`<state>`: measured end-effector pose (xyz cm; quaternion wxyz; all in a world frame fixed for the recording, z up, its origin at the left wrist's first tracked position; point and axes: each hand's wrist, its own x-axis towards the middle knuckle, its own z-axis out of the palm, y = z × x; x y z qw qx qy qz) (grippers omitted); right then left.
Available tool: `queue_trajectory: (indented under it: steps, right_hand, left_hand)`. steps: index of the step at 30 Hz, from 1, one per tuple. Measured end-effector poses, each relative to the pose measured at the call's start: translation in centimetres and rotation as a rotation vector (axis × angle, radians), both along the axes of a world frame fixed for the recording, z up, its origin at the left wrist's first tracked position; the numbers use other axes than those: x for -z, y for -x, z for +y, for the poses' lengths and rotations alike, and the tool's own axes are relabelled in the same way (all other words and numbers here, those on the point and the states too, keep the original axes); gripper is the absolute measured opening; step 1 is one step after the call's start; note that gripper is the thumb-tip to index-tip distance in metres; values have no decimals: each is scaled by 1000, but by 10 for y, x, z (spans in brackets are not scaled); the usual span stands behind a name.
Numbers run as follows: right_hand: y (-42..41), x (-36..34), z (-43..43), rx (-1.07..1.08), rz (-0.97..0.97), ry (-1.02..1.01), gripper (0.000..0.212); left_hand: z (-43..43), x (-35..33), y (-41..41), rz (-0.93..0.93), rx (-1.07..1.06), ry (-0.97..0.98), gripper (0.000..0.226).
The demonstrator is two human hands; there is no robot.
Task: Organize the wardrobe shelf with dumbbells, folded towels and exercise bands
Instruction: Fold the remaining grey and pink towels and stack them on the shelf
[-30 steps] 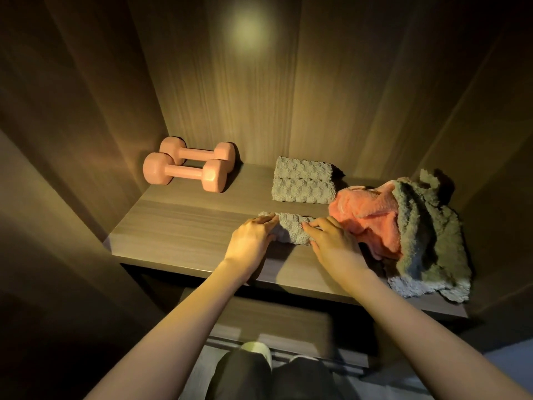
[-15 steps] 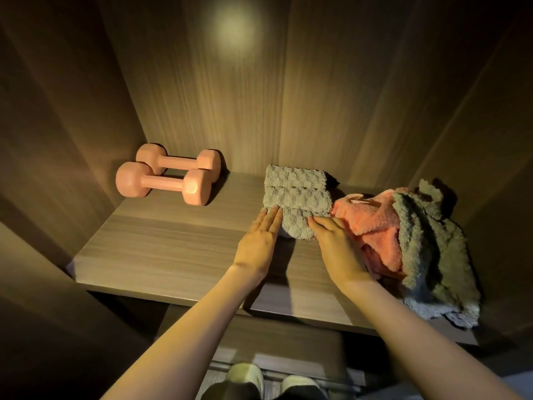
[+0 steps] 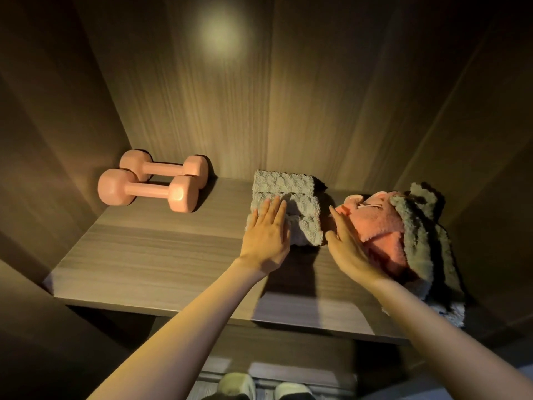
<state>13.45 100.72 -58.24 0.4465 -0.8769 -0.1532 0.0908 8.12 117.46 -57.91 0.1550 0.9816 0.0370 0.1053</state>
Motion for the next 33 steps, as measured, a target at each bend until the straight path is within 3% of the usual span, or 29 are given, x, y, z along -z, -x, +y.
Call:
queue_trajectory:
  steps: [10, 22, 25, 28, 33]
  right_hand:
    - [-23, 2, 44, 166, 48, 173, 52]
    - [-21, 0, 53, 49, -23, 285, 52]
    - [-10, -12, 45, -23, -135, 403, 53]
    - [13, -29, 28, -98, -333, 345, 51]
    - [38, -52, -8, -102, -377, 292, 31]
  left_hand:
    - [3, 25, -14, -61, -48, -200, 55]
    - [13, 18, -20, 16, -15, -177, 55]
    - [14, 7, -16, 87, 0, -132, 55]
    - [11, -5, -6, 65, 12, -47, 53]
    - [-10, -20, 12, -7, 16, -32, 49]
